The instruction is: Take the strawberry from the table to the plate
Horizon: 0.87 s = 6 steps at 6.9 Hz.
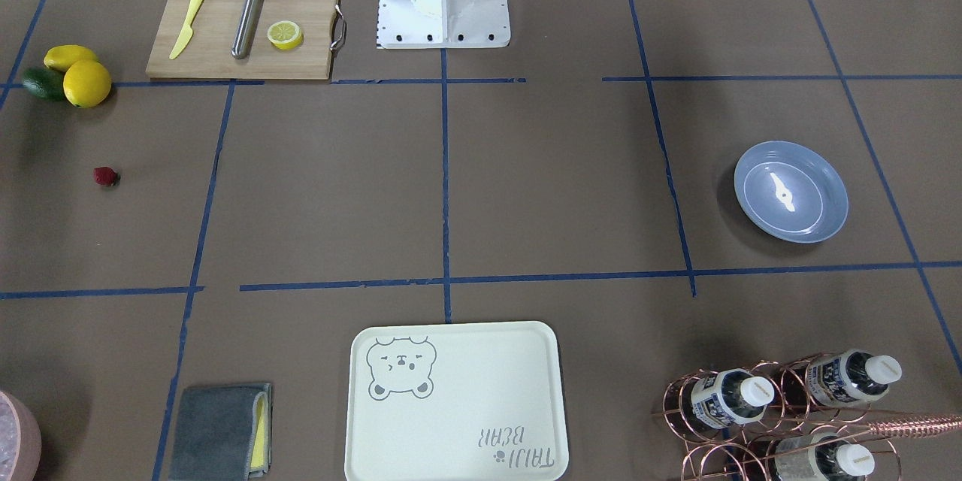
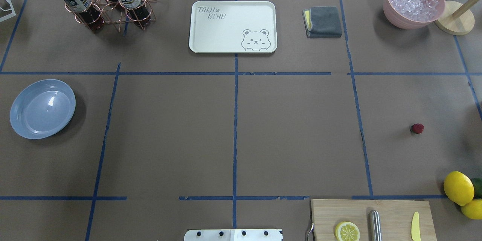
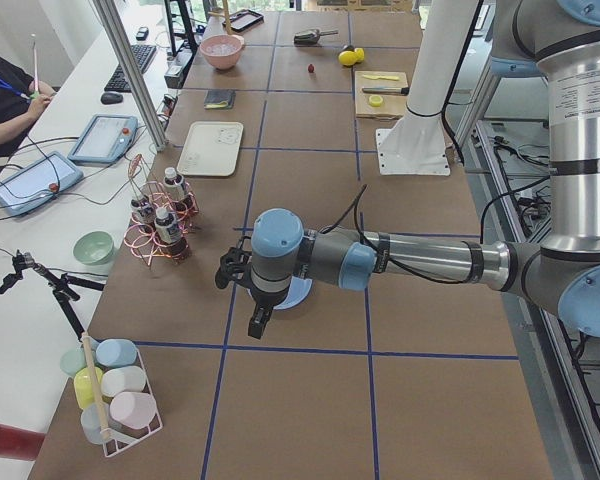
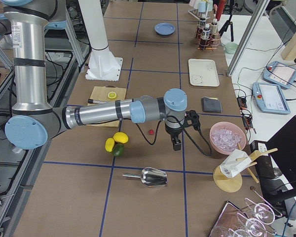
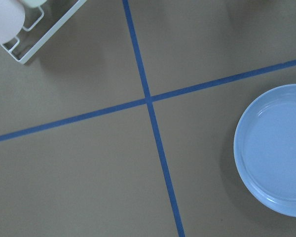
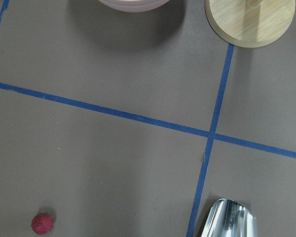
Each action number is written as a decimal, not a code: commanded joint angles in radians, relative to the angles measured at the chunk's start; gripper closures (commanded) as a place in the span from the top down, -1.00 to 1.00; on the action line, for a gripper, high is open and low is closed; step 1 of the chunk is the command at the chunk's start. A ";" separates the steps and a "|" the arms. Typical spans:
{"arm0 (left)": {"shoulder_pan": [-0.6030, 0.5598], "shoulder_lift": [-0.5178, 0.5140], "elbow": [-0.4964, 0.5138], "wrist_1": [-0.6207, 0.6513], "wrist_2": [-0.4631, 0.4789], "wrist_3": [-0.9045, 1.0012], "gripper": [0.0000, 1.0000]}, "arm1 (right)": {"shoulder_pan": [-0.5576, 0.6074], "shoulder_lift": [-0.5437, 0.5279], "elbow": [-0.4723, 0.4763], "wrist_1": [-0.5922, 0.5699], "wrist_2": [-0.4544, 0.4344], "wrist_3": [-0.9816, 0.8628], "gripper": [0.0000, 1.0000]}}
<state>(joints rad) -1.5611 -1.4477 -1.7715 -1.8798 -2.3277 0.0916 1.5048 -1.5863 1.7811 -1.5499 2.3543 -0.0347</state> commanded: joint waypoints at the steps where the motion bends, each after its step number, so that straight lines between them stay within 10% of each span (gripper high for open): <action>1: 0.003 -0.014 0.061 -0.340 -0.002 -0.006 1.00 | 0.000 -0.004 -0.003 0.034 0.000 -0.001 1.00; 4: 0.076 -0.016 0.150 -0.543 -0.051 -0.041 1.00 | 0.000 -0.004 -0.009 0.039 0.010 0.027 1.00; 6: 0.258 -0.014 0.216 -0.670 0.026 -0.473 1.00 | 0.000 -0.006 -0.011 0.039 0.016 0.047 1.00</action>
<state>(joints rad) -1.4009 -1.4632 -1.5951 -2.4538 -2.3548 -0.1413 1.5048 -1.5911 1.7715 -1.5111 2.3672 0.0031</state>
